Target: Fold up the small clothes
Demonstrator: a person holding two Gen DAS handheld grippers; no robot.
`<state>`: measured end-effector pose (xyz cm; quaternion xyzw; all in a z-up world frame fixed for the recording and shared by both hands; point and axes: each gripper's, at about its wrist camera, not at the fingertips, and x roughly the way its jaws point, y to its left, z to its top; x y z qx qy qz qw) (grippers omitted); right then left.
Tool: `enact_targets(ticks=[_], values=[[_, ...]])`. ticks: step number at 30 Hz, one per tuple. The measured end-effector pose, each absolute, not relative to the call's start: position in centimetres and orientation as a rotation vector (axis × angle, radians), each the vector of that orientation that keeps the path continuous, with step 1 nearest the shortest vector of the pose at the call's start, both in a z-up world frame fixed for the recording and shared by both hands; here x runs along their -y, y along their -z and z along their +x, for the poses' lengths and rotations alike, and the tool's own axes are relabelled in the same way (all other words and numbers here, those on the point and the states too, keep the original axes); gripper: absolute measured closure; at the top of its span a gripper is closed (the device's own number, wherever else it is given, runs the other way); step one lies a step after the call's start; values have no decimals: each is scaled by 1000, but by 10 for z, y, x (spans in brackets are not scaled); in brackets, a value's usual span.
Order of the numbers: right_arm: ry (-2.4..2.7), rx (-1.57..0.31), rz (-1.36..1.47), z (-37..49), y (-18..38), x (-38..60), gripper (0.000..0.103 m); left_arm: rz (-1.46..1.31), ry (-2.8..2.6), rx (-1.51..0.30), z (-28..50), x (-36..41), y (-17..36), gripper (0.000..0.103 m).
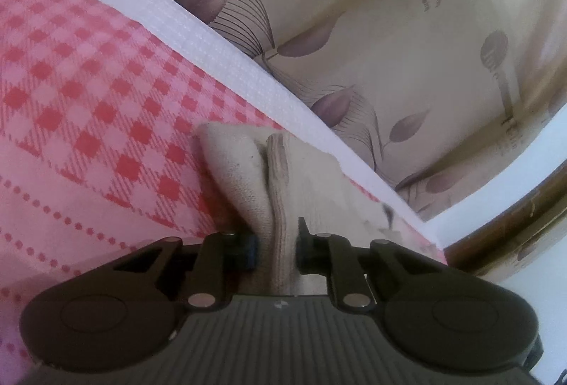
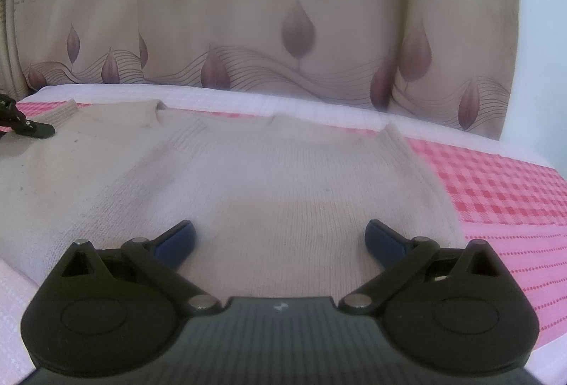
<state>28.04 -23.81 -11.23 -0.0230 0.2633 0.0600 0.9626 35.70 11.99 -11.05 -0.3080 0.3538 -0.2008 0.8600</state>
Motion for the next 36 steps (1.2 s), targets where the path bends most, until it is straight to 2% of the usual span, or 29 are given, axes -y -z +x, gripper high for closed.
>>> enact_targets(ticks=[5,10,15,20,30,36], values=[[-122,-532,-46,281,112,238,0,-540,439,-724,355,-113,106,83],[-121,-528,-42,282,111,238,0,-551,454,-744,361,-116,110,80],[-120,-528,-37,281,111,238,0,-474,374,-734,356,-100,97,85],[-122,-513,-19,278,110,241,0,-505,331,-749,350,-88,77,86],[-157,-394,44,262,103,250,0,-474,325,-810,337,-21,20,86],[-180,-358,63,257,100,255,0,-479,331,-890,335,31,17,86]])
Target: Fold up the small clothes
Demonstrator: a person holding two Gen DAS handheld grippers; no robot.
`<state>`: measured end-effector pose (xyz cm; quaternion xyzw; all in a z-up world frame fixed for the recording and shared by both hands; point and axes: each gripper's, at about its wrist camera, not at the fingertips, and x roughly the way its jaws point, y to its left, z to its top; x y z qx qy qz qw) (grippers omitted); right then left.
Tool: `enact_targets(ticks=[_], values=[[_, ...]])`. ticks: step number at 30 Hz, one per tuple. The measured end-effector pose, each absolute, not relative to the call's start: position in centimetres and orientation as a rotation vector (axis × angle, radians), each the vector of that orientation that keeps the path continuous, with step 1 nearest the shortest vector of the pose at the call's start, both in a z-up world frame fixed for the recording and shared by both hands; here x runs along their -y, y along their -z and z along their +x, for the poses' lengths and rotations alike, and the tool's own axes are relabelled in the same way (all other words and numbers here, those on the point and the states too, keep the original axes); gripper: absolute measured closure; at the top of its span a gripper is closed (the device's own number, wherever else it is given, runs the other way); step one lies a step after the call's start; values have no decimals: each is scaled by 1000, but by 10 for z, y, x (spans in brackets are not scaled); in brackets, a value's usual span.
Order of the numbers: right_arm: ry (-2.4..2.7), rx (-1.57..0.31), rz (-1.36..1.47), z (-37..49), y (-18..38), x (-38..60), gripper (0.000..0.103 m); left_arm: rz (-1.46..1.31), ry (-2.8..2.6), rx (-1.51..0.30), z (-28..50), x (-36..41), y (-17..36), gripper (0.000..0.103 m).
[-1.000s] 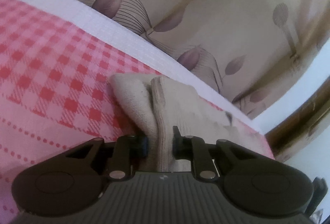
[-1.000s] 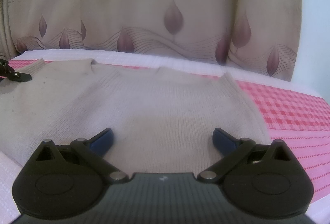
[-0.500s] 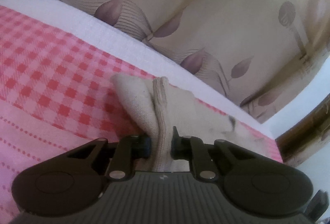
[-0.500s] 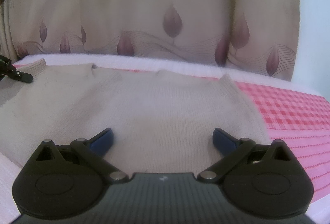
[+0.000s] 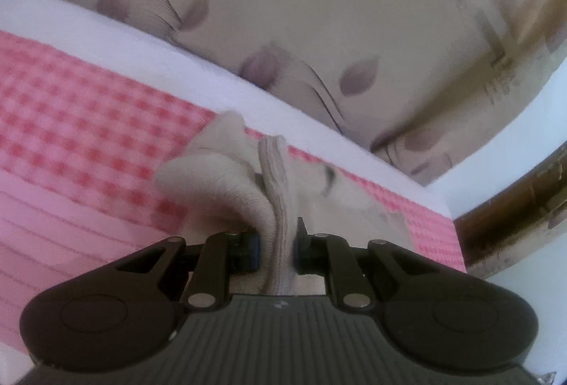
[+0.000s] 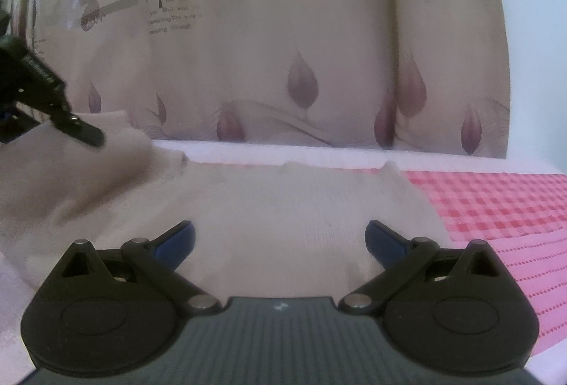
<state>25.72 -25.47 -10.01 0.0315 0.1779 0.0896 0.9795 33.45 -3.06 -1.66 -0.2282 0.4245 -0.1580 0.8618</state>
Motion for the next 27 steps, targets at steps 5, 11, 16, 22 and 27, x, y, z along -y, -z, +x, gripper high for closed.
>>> enact_targets(ticks=[5,11,16,22,27], values=[[-186,-343,74,253,99,256,0,-477,338,-942,333,68,27,86],[-212,-334,86,250,99,257,0,-604,360,-1002,340,73,45,75],[-298,-341,115,249,99,261,0,-689,442,-992,338,67,42,71],[-465,-395,309,241,95,277,0,-672,593,-762,306,45,7,48],[-579,-441,466,238,94,269,0,-569,475,-456,253,-4,11,9]])
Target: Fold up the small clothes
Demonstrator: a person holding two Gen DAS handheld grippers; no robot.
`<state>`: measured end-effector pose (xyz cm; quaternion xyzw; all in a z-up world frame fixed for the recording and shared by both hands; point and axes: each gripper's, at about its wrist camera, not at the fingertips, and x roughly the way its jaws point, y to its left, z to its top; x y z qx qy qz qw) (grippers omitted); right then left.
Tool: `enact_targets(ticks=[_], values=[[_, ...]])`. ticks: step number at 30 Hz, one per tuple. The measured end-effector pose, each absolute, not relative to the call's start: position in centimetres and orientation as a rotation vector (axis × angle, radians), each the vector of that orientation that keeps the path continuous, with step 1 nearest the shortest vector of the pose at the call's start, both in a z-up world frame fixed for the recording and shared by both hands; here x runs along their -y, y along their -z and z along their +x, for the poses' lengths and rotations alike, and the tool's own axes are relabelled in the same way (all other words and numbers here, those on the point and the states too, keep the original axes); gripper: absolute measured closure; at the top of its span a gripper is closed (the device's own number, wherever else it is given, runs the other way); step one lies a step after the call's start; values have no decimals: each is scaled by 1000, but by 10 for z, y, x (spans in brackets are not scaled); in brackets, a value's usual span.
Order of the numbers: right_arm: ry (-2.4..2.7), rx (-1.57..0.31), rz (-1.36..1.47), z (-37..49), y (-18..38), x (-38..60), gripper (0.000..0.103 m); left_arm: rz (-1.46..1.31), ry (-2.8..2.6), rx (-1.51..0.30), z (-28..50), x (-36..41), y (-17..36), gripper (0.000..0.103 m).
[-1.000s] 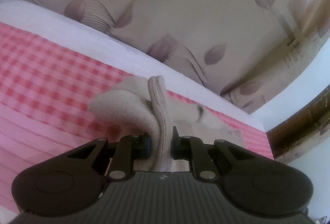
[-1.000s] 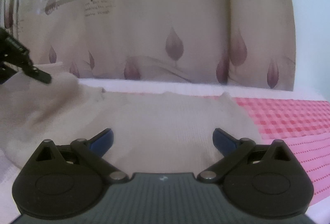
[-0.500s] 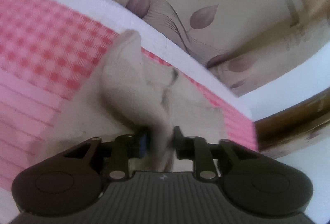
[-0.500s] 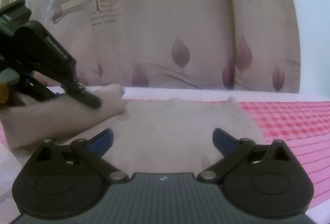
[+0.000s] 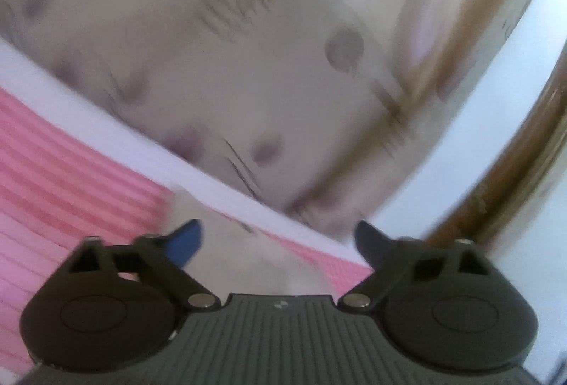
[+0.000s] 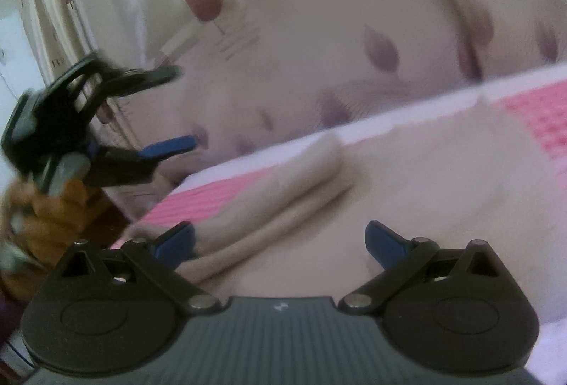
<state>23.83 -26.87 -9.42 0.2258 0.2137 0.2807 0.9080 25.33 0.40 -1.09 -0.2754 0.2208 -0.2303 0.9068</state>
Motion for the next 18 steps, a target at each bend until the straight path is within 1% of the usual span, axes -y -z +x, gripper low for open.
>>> enact_targets(ticks=[2,6,8,9,10,12,13,15,18], values=[[-594,-472,500,247,93,259,0,-527,434,-439,241,-16,28,9],[-609,-509,590,266,92,245,0,-497,404,-460,223,-28,72,10],[-576,-576,630,278,96,239,12,-521,406,-462,216,-31,89,10],[-565,-605,671,285,100,238,25,-536,410,-461,215,-32,96,10],[-556,-618,701,288,102,237,32,-544,412,-455,217,-34,103,10],[-529,-615,746,292,102,238,36,-531,391,-442,214,-30,111,10],[-521,-614,759,294,101,238,42,-526,400,-425,213,-31,109,10],[-488,-629,769,301,99,236,51,-488,387,-372,206,-31,106,6],[-454,-654,769,315,97,232,52,-485,393,-366,203,-30,106,4]])
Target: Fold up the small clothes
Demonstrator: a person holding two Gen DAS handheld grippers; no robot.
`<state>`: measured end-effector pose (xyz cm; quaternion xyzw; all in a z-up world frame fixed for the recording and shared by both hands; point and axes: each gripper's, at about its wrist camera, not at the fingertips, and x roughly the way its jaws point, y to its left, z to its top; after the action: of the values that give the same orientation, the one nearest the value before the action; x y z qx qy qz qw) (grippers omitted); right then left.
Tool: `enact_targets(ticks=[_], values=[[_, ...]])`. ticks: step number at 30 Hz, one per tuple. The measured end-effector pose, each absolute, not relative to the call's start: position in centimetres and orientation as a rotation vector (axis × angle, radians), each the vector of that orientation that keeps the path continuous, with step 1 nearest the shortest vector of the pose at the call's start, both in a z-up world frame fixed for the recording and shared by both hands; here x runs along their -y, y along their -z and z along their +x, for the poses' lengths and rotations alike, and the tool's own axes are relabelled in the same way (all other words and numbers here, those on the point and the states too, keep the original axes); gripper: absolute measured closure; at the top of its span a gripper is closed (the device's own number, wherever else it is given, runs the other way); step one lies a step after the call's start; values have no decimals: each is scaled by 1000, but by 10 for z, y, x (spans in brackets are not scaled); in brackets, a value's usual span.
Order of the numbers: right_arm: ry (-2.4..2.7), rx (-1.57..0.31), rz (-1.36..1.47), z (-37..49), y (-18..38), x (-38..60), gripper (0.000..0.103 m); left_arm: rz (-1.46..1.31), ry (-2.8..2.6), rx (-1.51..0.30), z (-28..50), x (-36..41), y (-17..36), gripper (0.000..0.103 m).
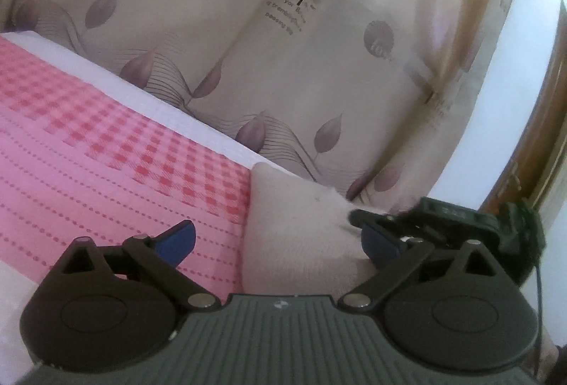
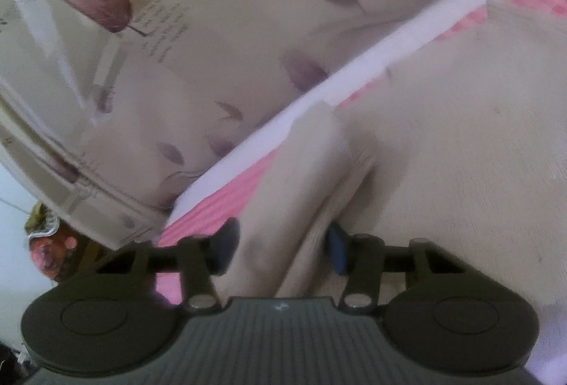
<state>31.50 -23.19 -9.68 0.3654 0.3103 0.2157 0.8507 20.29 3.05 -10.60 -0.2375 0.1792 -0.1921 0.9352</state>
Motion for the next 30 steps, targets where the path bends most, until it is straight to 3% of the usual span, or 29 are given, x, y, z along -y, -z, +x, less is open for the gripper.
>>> enact_targets(ticks=[2,3,4,7,19,30], values=[[-443,-660,741,322,93,226,52,-502,368,-364,203,-31,107,2],[-436,-657,715,321,91,224,60,-513,360,-365,204,-33,107,1],[-431,-652,685,321,89,220,81,-524,349,-364,203,-35,107,1],[-423,-644,575,321,80,208,86,-549,316,-358,203,-40,110,1],[-387,-560,452,319,35,289,88,-570,282,-385,210,-46,112,0],[-262,-619,506,330,73,368,88,-569,274,-401,212,-47,115,0]])
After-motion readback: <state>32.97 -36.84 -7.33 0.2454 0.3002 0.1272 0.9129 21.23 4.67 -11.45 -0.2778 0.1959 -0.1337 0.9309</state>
